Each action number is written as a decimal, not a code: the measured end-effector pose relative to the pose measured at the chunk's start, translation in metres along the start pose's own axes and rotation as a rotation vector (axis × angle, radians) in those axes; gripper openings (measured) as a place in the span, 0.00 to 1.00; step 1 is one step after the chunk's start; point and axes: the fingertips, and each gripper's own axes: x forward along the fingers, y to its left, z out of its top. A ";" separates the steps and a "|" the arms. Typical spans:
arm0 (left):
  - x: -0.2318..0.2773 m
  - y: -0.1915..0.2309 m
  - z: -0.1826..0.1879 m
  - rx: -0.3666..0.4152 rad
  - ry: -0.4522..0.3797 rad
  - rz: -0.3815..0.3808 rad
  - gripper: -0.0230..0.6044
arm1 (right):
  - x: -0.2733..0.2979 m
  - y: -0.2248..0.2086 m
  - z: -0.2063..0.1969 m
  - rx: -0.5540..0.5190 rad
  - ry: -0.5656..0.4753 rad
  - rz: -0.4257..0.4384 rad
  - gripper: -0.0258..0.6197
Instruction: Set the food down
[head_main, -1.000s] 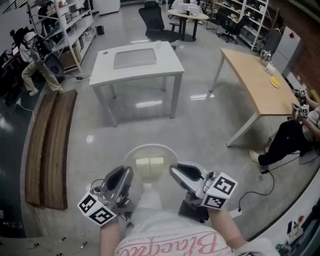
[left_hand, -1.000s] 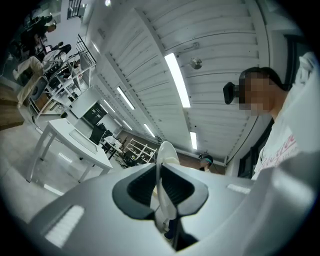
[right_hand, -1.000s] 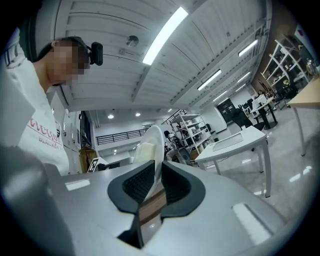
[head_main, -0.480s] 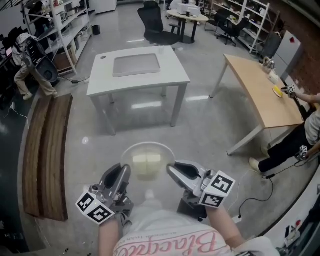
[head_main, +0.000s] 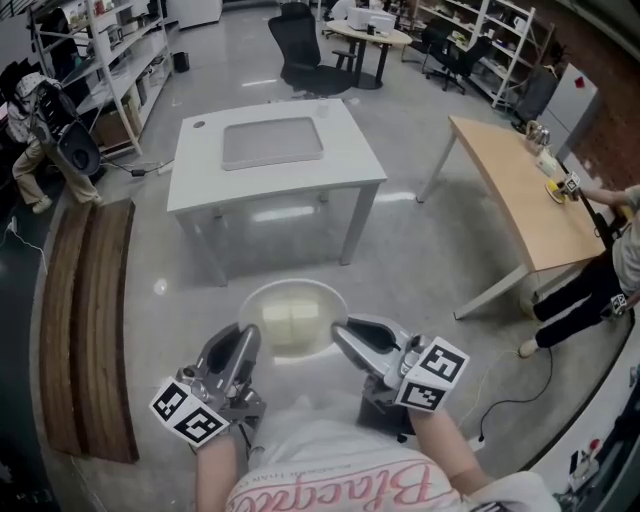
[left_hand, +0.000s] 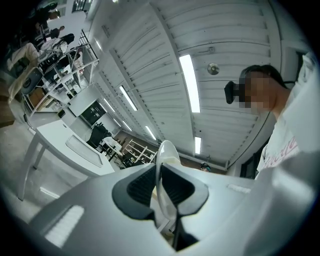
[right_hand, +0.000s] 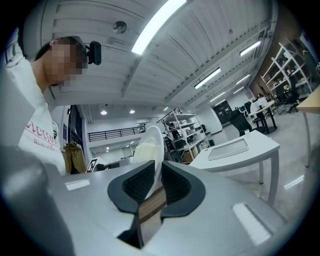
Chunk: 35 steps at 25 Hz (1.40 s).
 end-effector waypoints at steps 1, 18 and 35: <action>0.002 0.003 -0.001 -0.002 0.003 0.002 0.09 | 0.002 -0.003 0.000 0.000 0.003 -0.006 0.11; 0.045 0.076 0.015 -0.002 0.026 0.078 0.09 | 0.069 -0.067 0.011 0.015 0.036 0.012 0.11; 0.187 0.184 0.046 0.039 0.054 0.166 0.09 | 0.153 -0.226 0.075 0.018 0.084 0.013 0.12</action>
